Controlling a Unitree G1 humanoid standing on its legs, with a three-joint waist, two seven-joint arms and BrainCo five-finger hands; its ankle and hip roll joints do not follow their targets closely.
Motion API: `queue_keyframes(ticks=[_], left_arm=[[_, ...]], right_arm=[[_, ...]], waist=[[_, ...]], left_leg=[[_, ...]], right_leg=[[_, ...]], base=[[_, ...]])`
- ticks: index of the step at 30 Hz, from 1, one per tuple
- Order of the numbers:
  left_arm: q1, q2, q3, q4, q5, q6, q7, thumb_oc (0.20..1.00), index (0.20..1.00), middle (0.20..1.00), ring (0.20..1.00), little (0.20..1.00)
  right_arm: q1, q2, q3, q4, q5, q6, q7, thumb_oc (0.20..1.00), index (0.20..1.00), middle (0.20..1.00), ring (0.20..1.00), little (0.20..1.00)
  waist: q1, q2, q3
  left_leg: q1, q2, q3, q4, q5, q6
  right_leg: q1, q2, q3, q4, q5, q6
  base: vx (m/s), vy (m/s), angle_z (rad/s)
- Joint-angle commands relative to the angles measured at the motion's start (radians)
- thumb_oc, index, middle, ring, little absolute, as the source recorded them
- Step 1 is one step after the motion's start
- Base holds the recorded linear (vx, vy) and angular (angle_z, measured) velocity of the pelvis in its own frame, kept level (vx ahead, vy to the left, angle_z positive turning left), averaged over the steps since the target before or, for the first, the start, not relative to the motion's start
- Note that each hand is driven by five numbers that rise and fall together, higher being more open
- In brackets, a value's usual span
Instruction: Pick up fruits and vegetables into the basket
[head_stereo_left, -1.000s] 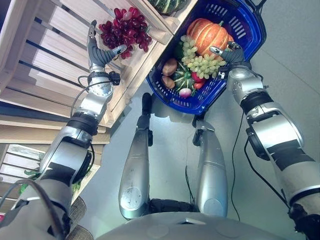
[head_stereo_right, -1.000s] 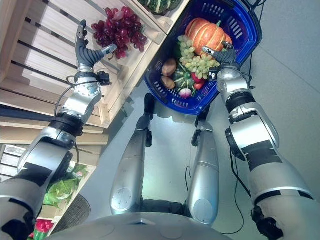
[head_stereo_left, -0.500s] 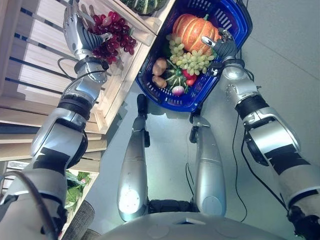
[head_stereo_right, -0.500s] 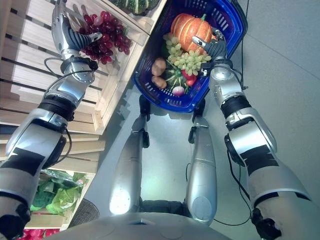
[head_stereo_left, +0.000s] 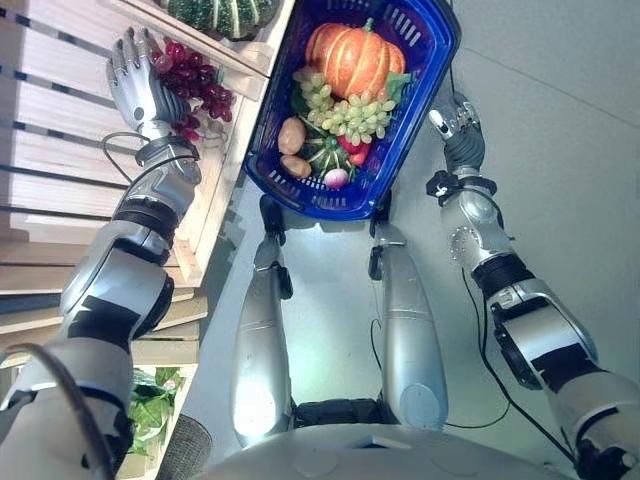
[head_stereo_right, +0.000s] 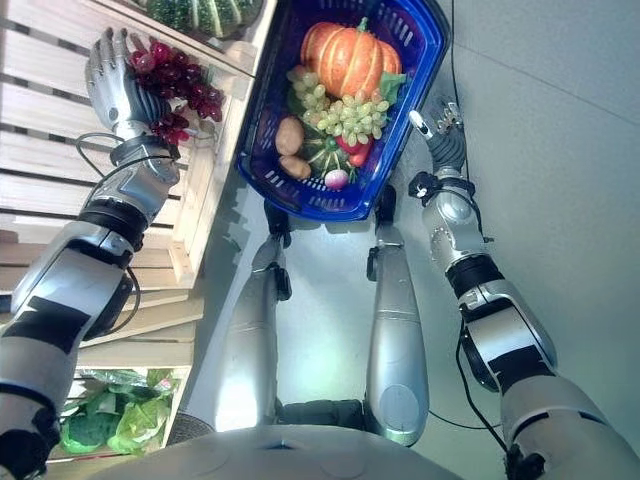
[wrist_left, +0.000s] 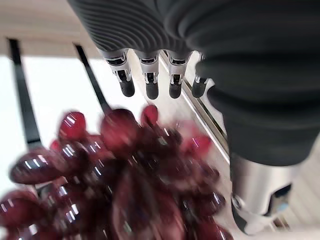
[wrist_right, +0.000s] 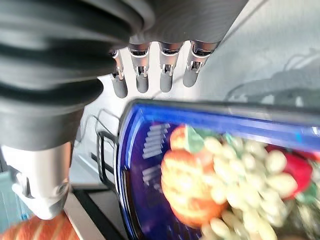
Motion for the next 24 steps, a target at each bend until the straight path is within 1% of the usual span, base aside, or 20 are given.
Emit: queue_keyframes(ticks=[1,3,7,9,12,16,20,22,23,24], left_arm=[[-0.002,0.04,0.023,0.074,-0.036,0.023,-0.063,1.0,1.0,1.0,1.0,1.0],[0.009,0.035,0.028,0.101,-0.039,0.021,-0.11,1.0,1.0,1.0,1.0,1.0],[0.021,0.03,0.036,0.141,-0.076,-0.003,-0.132,1.0,1.0,1.0,1.0,1.0],[0.029,0.034,0.043,0.159,-0.099,-0.016,-0.139,1.0,1.0,1.0,1.0,1.0],[0.027,0.04,0.051,0.174,-0.129,-0.006,-0.15,1.0,1.0,1.0,1.0,1.0],[0.022,0.046,0.066,0.21,-0.15,-0.003,-0.161,1.0,1.0,1.0,1.0,1.0],[0.008,0.051,0.068,0.225,-0.146,0.014,-0.181,1.0,1.0,1.0,1.0,1.0],[0.003,0.053,0.064,0.239,-0.152,0.011,-0.212,1.0,1.0,1.0,1.0,1.0],[0.003,0.051,0.059,0.245,-0.156,0.001,-0.229,0.875,0.875,0.875,0.875,0.875],[0.005,0.051,0.057,0.247,-0.163,-0.01,-0.242,0.533,0.533,0.533,0.533,0.533]], right_arm=[[-0.008,-0.02,-0.033,-0.025,0.065,-0.069,0.054,1.0,1.0,1.0,1.0,1.0],[-0.012,-0.01,-0.051,-0.016,0.141,-0.065,0.092,1.0,1.0,1.0,1.0,1.0],[-0.014,0.0,-0.065,0.003,0.186,-0.068,0.118,1.0,1.0,1.0,1.0,1.0],[-0.017,-0.002,-0.072,0.009,0.186,-0.069,0.129,1.0,1.0,1.0,1.0,1.0],[-0.019,-0.002,-0.073,0.0,0.185,-0.069,0.126,1.0,1.0,1.0,1.0,1.0],[-0.024,-0.001,-0.082,0.012,0.205,-0.072,0.146,1.0,1.0,1.0,1.0,1.0],[-0.032,0.002,-0.083,0.007,0.205,-0.075,0.144,1.0,1.0,1.0,1.0,1.0],[-0.043,0.001,-0.078,0.007,0.212,-0.078,0.144,1.0,1.0,1.0,1.0,1.0],[-0.046,0.001,-0.076,0.008,0.213,-0.08,0.146,1.0,1.0,1.0,1.0,1.0],[-0.047,0.001,-0.074,0.005,0.214,-0.08,0.145,1.0,1.0,1.0,1.0,1.0]], waist=[[0.0,-0.01,-0.02],[0.001,-0.013,-0.02],[0.001,-0.016,-0.02],[0.0,-0.017,-0.02],[-0.002,-0.025,-0.02],[-0.001,-0.035,-0.02],[0.001,-0.041,-0.02],[0.002,-0.045,-0.02],[0.002,-0.046,-0.02],[0.003,-0.046,-0.02]], left_leg=[[-0.028,-0.069,0.031,0.086,-0.062,0.053],[-0.026,-0.067,0.031,0.087,-0.062,0.052],[-0.027,-0.065,0.032,0.087,-0.062,0.053],[-0.034,-0.063,0.031,0.093,-0.064,0.053],[-0.044,-0.06,0.03,0.099,-0.067,0.053],[-0.054,-0.056,0.025,0.1,-0.07,0.054],[-0.057,-0.056,0.026,0.093,-0.07,0.057],[-0.063,-0.056,0.023,0.09,-0.068,0.056],[-0.062,-0.057,0.022,0.088,-0.068,0.056],[-0.062,-0.056,0.022,0.087,-0.067,0.056]], right_leg=[[0.076,0.08,-0.064,-0.037,-0.023,-0.022],[0.082,0.081,-0.066,-0.04,-0.024,-0.023],[0.083,0.084,-0.065,-0.04,-0.025,-0.025],[0.076,0.086,-0.064,-0.039,-0.026,-0.027],[0.071,0.089,-0.062,-0.044,-0.026,-0.028],[0.064,0.094,-0.062,-0.045,-0.028,-0.028],[0.062,0.097,-0.065,-0.051,-0.027,-0.028],[0.058,0.098,-0.067,-0.056,-0.025,-0.027],[0.059,0.098,-0.067,-0.058,-0.023,-0.027],[0.06,0.098,-0.068,-0.059,-0.022,-0.027]], base=[[0.0,-0.002,-0.05],[0.0,0.0,0.0],[0.0,0.0,0.0],[-0.01,0.042,-0.02],[0.0,0.013,-0.01],[0.0,0.0,0.0],[0.0,0.0,0.0],[0.0,0.0,0.0],[0.0,0.0,0.0],[0.0,0.0,0.0]])
